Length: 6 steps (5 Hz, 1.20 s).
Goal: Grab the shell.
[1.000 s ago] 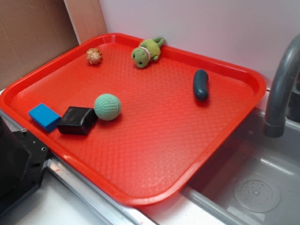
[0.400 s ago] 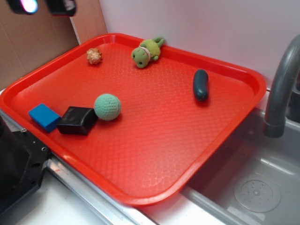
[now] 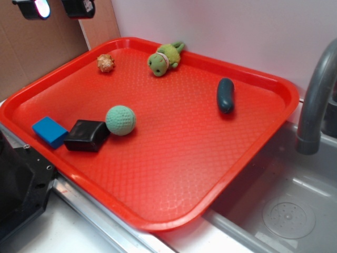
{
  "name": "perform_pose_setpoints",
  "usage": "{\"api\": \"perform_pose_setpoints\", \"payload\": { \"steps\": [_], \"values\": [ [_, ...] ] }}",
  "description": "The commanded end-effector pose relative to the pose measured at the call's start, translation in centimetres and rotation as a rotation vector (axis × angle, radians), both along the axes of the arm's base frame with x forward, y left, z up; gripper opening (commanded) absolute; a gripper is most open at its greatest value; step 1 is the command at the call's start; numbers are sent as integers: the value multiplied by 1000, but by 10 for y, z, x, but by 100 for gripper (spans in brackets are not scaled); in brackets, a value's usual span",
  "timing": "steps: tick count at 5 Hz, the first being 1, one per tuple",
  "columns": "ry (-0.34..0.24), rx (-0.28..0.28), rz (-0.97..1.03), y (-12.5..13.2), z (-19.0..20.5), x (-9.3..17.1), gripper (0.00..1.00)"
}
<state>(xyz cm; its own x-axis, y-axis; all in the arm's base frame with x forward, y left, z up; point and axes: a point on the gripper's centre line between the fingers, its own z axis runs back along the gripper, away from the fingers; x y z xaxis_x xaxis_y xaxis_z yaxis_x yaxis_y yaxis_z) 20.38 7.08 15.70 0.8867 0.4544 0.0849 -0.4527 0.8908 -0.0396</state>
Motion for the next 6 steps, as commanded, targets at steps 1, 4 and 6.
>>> {"api": "perform_pose_setpoints", "payload": {
  "steps": [1,4,6],
  "values": [
    [-55,23,2,8,16,5,100],
    [-80,56,330,60,-60,62,100],
    [-96,37,413,68,-95,81,100]
  ]
}}
